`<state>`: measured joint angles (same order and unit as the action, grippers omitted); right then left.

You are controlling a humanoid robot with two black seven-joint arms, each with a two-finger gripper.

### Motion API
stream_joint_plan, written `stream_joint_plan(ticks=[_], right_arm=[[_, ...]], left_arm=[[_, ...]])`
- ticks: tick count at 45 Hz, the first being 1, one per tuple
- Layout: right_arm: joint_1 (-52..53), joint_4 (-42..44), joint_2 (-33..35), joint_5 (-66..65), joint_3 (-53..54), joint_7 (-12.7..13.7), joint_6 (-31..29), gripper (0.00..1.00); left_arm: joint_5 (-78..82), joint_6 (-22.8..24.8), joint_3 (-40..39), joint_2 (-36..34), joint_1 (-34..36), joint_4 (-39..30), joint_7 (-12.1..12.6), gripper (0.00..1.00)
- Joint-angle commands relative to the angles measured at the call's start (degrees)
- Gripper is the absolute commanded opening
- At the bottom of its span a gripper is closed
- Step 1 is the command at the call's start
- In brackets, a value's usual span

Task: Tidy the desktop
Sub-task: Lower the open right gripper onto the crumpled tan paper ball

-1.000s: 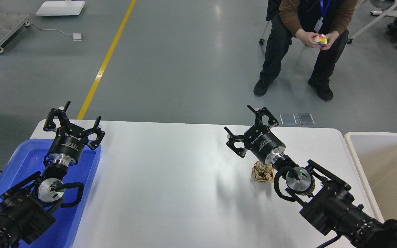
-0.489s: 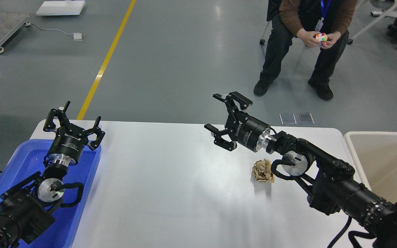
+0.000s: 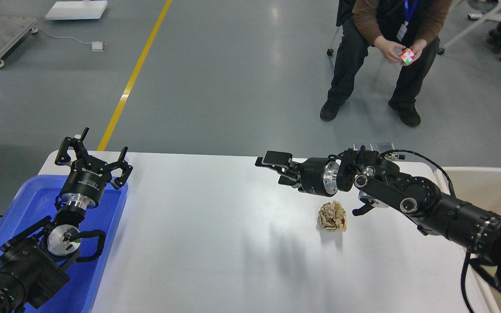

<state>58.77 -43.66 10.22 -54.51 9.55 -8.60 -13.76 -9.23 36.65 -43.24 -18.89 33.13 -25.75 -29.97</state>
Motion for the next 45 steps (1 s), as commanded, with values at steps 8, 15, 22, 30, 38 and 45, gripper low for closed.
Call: stream_joint_plan(ticks=[8,15,22,30,38,45], right_arm=[[4.3,5.0,1.8,-11.5,-21.2,-4.8,10.7,1.0],[3.7,5.1,2.4,-11.8,-24.7,-5.4,13.4,1.0],[3.4,6.1,2.3,-11.9,-29.7,-5.7,17.1,1.0],[0.4,9.9,2.1,-11.9,-32.5,-7.9,19.3,1.0],[-1.9,11.7,2.0,-11.8,-32.3,-8.6,19.9,1.0],[-3.9,11.9,1.9,-11.8,-32.4,-8.6,21.9,1.0]], left_arm=[[0.0,0.0,0.0,0.0,0.0,0.0,0.0,1.0],[0.0,0.0,0.0,0.0,0.0,0.0,0.0,1.0],[0.0,0.0,0.0,0.0,0.0,0.0,0.0,1.0],[0.0,0.0,0.0,0.0,0.0,0.0,0.0,1.0],[0.0,0.0,0.0,0.0,0.0,0.0,0.0,1.0],[0.0,0.0,0.0,0.0,0.0,0.0,0.0,1.0]])
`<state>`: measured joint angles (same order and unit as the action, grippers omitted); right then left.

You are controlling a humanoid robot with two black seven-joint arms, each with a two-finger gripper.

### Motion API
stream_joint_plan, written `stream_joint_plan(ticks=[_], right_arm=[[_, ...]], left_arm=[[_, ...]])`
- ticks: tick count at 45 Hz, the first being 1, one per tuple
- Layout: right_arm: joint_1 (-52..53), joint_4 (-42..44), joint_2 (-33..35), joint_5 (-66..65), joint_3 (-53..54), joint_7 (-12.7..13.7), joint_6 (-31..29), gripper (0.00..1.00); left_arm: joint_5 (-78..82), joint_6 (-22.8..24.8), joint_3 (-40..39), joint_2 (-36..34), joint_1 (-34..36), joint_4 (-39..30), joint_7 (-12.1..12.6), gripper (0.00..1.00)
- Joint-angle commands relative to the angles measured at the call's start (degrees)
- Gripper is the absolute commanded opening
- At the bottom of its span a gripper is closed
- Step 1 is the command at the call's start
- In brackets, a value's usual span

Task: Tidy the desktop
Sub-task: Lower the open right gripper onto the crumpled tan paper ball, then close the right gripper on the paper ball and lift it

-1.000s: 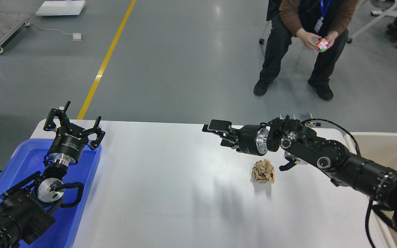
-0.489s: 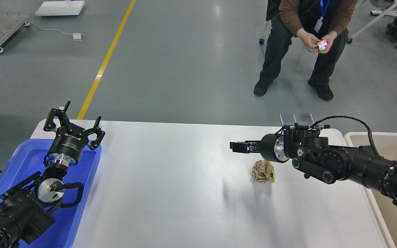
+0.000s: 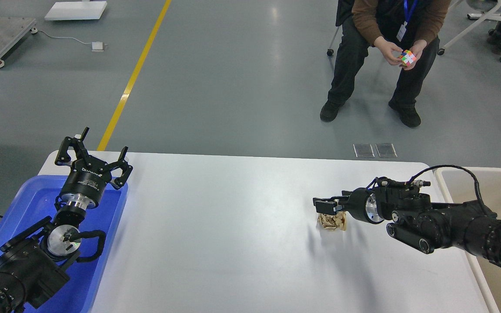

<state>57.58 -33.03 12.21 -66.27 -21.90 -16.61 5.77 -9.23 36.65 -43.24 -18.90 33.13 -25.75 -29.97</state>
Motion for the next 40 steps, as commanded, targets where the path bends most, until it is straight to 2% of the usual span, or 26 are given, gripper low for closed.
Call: stream_joint_plan(ticks=[1,26,40], right_arm=[[-3.0,1.3,-0.1,-0.1,-0.9,-0.6,2.5,1.0],[-5.3,2.3,-1.7,0.0,-1.0,-0.8,7.1,0.99],[-7.7,10.0,-6.1,0.0,-1.2,-5.1,8.4,0.97]], left_arm=[[0.0,0.0,0.0,0.0,0.0,0.0,0.0,1.0],[-0.1,0.0,0.0,0.0,0.0,0.0,0.0,1.0],[0.0,0.0,0.0,0.0,0.0,0.0,0.0,1.0]])
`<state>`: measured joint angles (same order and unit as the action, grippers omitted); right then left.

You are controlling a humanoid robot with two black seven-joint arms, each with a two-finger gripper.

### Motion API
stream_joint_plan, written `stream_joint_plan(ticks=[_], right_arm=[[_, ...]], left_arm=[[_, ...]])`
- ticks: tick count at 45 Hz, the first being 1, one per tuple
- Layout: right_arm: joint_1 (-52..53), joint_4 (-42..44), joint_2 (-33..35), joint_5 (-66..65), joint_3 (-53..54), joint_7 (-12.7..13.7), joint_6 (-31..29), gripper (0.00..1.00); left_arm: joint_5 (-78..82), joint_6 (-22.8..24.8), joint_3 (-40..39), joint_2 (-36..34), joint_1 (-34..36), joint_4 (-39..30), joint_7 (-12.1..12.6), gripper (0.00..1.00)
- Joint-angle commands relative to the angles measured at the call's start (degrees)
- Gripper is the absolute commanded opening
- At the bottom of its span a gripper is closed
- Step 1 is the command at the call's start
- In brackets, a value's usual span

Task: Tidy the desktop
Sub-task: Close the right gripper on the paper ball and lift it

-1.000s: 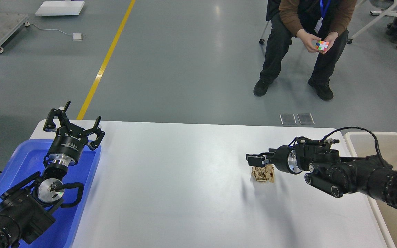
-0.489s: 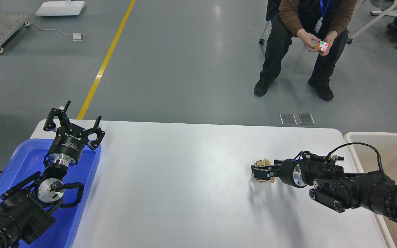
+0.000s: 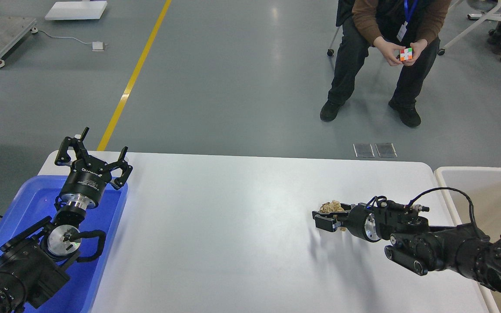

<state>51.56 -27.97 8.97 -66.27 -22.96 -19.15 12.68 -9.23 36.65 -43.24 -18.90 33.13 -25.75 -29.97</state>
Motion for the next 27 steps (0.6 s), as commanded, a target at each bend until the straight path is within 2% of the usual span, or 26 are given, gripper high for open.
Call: stream_joint_plan(ticks=[1,10,14,21,25,27], right_arm=[[-1.7,5.3,-3.0,0.0,-0.2,-2.9,1.6,0.97],[-2.0,7.4,-3.4,-0.1,-0.2,-3.3,2.4,0.94],[-2.1,8.1,-3.4,0.0,-1.7,-3.3,2.6,0.89],[-2.6,8.4,-3.4,0.4,-3.8,-3.3,2.6,0.63],[-3.2,8.4,-3.3,0.4,-4.2,-3.3,2.6,0.41],[-3.4,8.5,-3.3,0.4,-4.2,-3.3,2.6,0.38]], left_arm=[[0.0,0.0,0.0,0.0,0.0,0.0,0.0,1.0],[0.0,0.0,0.0,0.0,0.0,0.0,0.0,1.0],[0.0,0.0,0.0,0.0,0.0,0.0,0.0,1.0],[0.0,0.0,0.0,0.0,0.0,0.0,0.0,1.0],[0.0,0.0,0.0,0.0,0.0,0.0,0.0,1.0],[0.0,0.0,0.0,0.0,0.0,0.0,0.0,1.0]])
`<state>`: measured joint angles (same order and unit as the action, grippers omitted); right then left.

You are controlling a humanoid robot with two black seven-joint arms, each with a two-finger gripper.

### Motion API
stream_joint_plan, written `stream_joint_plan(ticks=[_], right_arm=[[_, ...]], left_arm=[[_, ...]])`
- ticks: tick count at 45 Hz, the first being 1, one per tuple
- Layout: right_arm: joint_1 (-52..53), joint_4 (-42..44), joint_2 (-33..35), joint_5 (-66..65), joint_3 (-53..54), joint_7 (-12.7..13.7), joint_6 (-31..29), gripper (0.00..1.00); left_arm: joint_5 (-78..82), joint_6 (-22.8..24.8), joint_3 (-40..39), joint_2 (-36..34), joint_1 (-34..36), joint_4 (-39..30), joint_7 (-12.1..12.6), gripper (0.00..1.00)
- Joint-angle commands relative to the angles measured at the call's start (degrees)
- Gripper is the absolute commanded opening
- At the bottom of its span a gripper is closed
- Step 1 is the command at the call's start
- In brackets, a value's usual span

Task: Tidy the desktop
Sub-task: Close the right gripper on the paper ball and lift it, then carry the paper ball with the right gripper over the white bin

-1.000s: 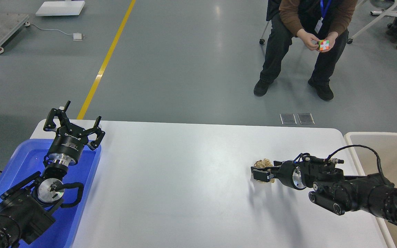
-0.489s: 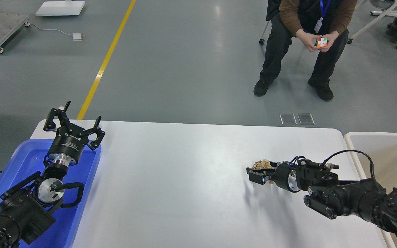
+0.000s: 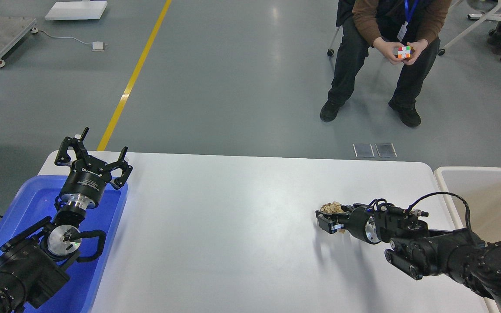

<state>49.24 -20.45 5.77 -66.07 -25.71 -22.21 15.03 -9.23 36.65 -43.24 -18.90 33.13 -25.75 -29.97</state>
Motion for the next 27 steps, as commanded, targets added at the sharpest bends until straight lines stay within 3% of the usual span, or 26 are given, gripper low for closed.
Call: stream_joint_plan(ticks=[1,2,4,5,15,27], right_arm=[[-1.2,0.9,-0.1,0.2,-1.4,-0.2,0.3,0.37],[-1.2,1.0,-0.1,0.2,-1.5,-0.2,0.3,0.32],[-1.3,1.4,-0.1,0.2,-2.0,-0.2,0.2,0.07],[-1.3,1.7,-0.1,0.2,-2.3,-0.2,0.2,0.0],[0.1,2.8,-0.1,0.5,-2.7,-0.4,0.1,0.0],[3.3,0.1,3.6,5.7,-3.1,-6.7,-1.3,0.0]], left_arm=[[0.0,0.0,0.0,0.0,0.0,0.0,0.0,1.0],[0.0,0.0,0.0,0.0,0.0,0.0,0.0,1.0],[0.0,0.0,0.0,0.0,0.0,0.0,0.0,1.0],[0.0,0.0,0.0,0.0,0.0,0.0,0.0,1.0],[0.0,0.0,0.0,0.0,0.0,0.0,0.0,1.0],[0.0,0.0,0.0,0.0,0.0,0.0,0.0,1.0]])
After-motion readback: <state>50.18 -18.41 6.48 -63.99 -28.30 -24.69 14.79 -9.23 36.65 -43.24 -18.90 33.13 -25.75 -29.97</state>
